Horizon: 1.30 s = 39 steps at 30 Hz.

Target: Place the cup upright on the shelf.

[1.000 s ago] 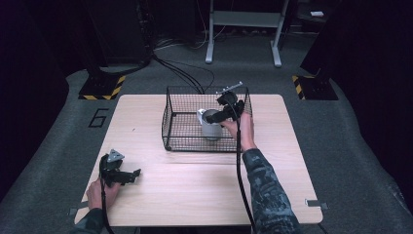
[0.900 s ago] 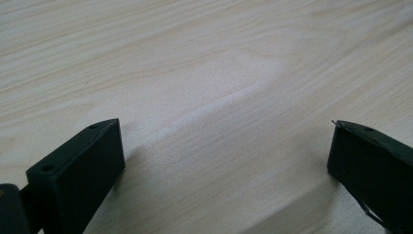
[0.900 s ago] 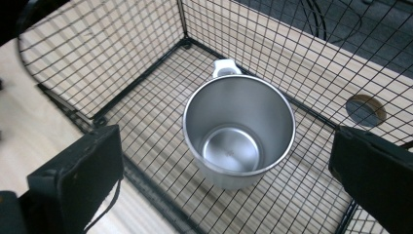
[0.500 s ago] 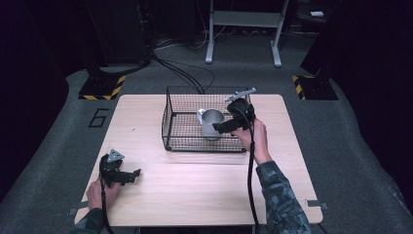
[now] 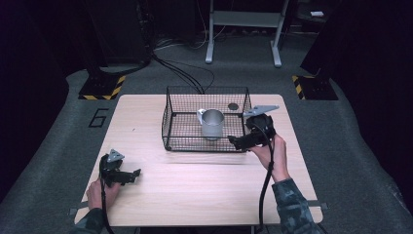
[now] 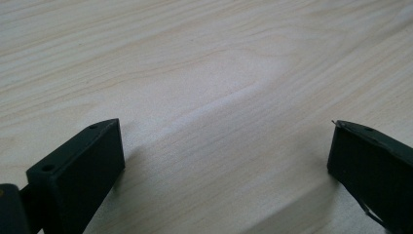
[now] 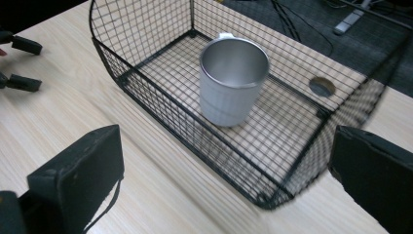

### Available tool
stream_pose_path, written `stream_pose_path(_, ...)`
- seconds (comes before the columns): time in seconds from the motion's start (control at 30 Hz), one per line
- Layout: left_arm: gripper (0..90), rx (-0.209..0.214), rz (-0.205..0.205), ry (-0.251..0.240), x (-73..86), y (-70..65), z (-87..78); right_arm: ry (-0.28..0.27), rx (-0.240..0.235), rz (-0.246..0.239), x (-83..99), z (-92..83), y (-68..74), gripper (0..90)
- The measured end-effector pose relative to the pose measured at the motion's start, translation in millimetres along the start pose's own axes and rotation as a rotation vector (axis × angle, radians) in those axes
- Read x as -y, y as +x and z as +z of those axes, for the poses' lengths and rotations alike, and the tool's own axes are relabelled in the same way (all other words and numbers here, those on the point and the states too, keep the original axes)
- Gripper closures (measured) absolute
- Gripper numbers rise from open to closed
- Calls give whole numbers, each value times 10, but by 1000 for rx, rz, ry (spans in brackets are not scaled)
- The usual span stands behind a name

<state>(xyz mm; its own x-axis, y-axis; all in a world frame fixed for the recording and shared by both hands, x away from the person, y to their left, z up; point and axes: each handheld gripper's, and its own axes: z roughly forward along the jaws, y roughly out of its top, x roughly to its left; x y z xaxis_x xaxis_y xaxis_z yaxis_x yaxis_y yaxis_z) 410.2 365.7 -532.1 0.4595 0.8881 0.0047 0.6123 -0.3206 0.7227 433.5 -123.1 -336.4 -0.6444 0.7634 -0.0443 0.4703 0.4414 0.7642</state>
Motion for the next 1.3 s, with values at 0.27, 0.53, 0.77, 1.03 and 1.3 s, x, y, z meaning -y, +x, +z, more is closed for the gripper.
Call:
stream_pose_path(0.27,0,0,0,0,0,0,0,-1,66,65,460,-214,-140,0)
stream_pose_path(0.53,0,0,0,0,0,0,0,33,122,171,1092,-257,-339,0)
stream_pose_path(0.77,0,0,0,0,0,0,0,71,164,258,1616,-159,-478,0)
stream_pose_path(1.03,0,0,0,0,0,0,0,102,168,314,2143,98,-536,0)
stream_pose_path(1.3,0,0,0,0,0,0,0,99,177,306,2291,214,-538,0)
